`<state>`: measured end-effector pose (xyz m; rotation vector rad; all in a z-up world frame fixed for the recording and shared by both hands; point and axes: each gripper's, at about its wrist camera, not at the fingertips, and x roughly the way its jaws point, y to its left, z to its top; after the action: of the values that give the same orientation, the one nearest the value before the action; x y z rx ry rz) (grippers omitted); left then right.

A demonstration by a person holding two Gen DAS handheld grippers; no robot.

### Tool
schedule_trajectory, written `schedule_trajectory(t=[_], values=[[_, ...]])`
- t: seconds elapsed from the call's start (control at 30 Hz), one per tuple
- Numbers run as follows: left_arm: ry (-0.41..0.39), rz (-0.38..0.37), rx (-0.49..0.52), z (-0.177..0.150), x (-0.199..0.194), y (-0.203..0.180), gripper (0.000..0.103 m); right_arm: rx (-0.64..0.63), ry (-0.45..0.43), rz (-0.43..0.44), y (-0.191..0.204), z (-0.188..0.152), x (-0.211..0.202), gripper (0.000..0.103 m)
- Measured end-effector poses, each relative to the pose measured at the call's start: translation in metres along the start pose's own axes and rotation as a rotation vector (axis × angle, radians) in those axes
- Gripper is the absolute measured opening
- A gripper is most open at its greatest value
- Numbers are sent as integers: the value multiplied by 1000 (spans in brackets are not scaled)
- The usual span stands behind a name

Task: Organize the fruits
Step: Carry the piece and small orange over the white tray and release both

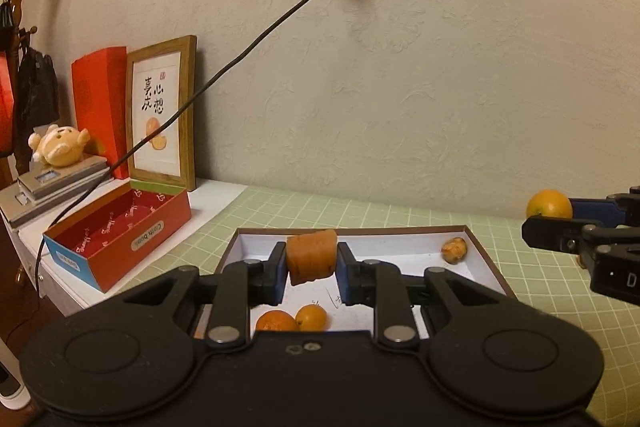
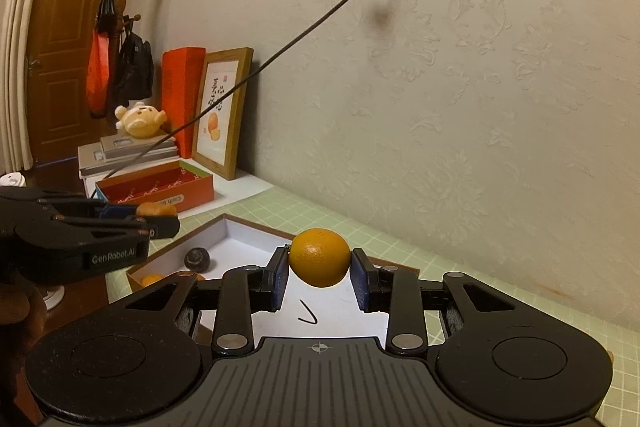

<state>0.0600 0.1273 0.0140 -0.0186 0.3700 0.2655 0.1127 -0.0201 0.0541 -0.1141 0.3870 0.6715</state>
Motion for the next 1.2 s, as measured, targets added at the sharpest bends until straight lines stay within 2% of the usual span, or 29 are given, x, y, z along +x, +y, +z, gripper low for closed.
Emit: schedule_trajectory(t=[0.53,1.2], values=[[23,32,-42,1,29,13,15,24,16,-14,-12,3,31,34],[62,69,-30,5,80,33,15,31,86,-25,-32,-1,90,34]])
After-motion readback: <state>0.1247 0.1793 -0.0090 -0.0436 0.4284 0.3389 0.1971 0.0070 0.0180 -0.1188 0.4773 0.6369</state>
